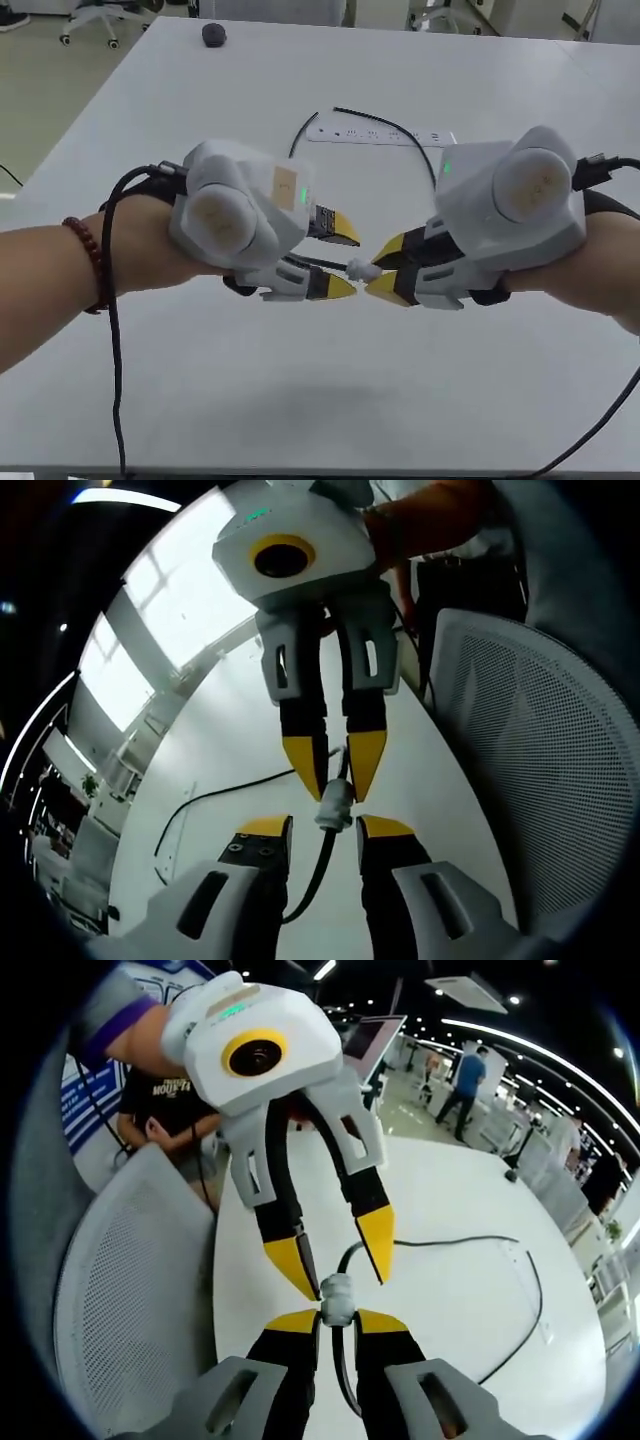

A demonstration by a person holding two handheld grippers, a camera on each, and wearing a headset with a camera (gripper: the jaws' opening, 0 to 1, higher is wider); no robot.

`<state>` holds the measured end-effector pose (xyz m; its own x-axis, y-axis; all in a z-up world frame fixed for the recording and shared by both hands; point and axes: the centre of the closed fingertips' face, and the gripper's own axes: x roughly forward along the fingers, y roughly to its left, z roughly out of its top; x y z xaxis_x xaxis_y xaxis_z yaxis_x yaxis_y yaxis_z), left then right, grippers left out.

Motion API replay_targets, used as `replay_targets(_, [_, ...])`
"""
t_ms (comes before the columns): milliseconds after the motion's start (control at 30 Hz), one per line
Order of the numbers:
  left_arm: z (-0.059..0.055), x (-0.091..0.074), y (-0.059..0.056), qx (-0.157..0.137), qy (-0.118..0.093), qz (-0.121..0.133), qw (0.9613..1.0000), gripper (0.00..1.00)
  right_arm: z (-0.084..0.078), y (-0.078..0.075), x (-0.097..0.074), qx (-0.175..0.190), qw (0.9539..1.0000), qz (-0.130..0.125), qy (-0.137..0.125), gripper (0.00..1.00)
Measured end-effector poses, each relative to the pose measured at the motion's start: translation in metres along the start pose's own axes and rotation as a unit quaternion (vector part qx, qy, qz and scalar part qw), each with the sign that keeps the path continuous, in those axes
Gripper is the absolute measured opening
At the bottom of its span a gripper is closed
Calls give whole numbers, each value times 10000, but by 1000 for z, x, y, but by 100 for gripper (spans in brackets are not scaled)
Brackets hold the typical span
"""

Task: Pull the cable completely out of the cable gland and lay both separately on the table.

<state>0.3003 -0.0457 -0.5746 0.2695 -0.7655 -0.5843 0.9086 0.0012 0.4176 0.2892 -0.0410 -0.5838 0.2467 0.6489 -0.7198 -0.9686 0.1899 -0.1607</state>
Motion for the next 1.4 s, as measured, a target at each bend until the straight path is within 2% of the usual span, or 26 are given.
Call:
replay_targets(567, [-4,4,-5,205,61,-126,9997,19,1,3,1,147,9998,110,-54,8])
replay_targets(733, [-3,4,-7,323,53,-137,9994,17,2,4,1,172,9997,132,-68,8])
replay_targets(933, [-1,4,-8,404,-13,-124,9991,21,1,7,1,193,9996,198,-75,8])
replay_targets(1033, [0,5,-12,420,-21,-188,9989,17,1,8,0,206,9995,211,-81,8])
replay_targets(1400, [3,5,-14,-110,-97,-183,9997,15,-2,10,-3,369,9987,310,-192,7])
